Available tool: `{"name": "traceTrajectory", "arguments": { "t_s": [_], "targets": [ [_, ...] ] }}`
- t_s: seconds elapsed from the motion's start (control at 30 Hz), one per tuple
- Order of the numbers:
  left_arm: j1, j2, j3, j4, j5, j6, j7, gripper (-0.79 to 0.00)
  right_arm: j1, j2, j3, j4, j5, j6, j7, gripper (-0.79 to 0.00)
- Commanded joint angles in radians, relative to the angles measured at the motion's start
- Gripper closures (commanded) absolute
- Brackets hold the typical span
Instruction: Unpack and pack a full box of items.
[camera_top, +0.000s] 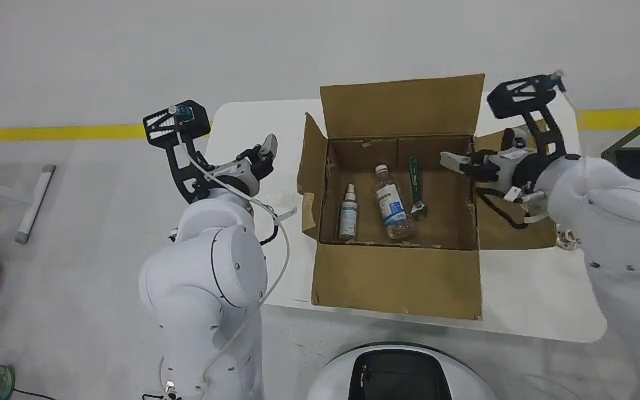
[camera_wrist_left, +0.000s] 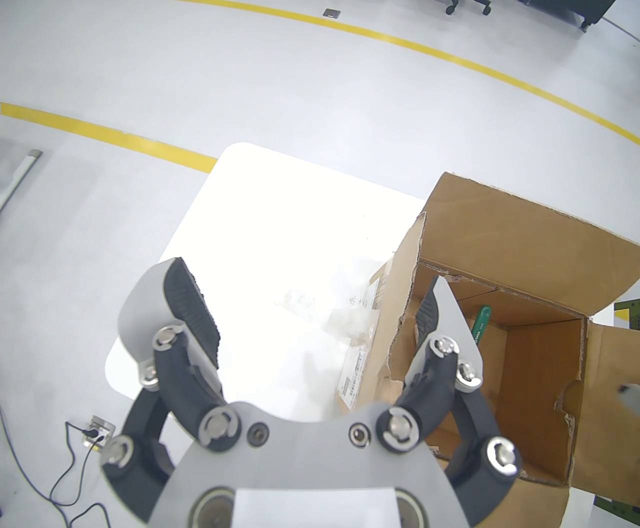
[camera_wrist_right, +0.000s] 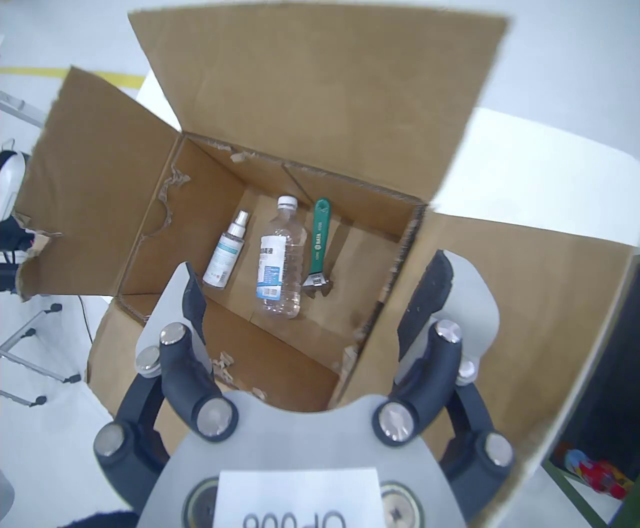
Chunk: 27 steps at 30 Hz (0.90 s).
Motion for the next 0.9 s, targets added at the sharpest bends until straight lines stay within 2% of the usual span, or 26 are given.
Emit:
{"name": "traceTrajectory", "arguments": {
  "t_s": [0.0, 0.1, 0.17, 0.27, 0.33, 0.37, 0.4, 0.43, 0.47, 0.57, 0.7, 0.87],
  "targets": [
    [0.0, 0.0, 0.0, 0.0, 0.0, 0.0, 0.0, -0.785, -0.031, 0.009, 0.16, -0.022, 0.033, -0.032, 0.022, -0.659],
    [0.0, 0.0, 0.0, 0.0, 0.0, 0.0, 0.0, -0.785, -0.092, 0.021, 0.341, -0.021, 0.079, -0.098, 0.063, -0.68],
    [0.0, 0.0, 0.0, 0.0, 0.0, 0.0, 0.0, -0.785, -0.138, 0.028, 0.441, -0.008, 0.077, -0.138, 0.08, -0.748],
    [0.0, 0.0, 0.0, 0.0, 0.0, 0.0, 0.0, -0.785, -0.201, 0.036, 0.556, 0.013, 0.061, -0.189, 0.089, -0.736],
    [0.0, 0.0, 0.0, 0.0, 0.0, 0.0, 0.0, -0.785, -0.241, 0.04, 0.606, 0.031, 0.039, -0.214, 0.095, -0.677],
    [0.0, 0.0, 0.0, 0.0, 0.0, 0.0, 0.0, -0.785, -0.259, 0.042, 0.623, 0.039, 0.035, -0.222, 0.097, -0.677],
    [0.0, 0.0, 0.0, 0.0, 0.0, 0.0, 0.0, -0.785, -0.278, 0.044, 0.635, 0.05, 0.025, -0.236, 0.104, -0.622],
    [0.0, 0.0, 0.0, 0.0, 0.0, 0.0, 0.0, -0.785, -0.295, 0.045, 0.643, 0.066, 0.016, -0.241, 0.109, -0.4],
    [0.0, 0.0, 0.0, 0.0, 0.0, 0.0, 0.0, -0.785, -0.312, 0.047, 0.643, 0.079, 0.006, -0.254, 0.118, -0.372],
    [0.0, 0.0, 0.0, 0.0, 0.0, 0.0, 0.0, -0.785, -0.357, 0.055, 0.6, 0.102, -0.056, -0.313, 0.15, -0.336],
    [0.0, 0.0, 0.0, 0.0, 0.0, 0.0, 0.0, -0.785, -0.395, 0.062, 0.502, 0.116, -0.117, -0.362, 0.162, -0.339],
    [0.0, 0.0, 0.0, 0.0, 0.0, 0.0, 0.0, -0.785, -0.408, 0.064, 0.383, 0.171, -0.171, -0.366, 0.141, -0.332]
  ]
}}
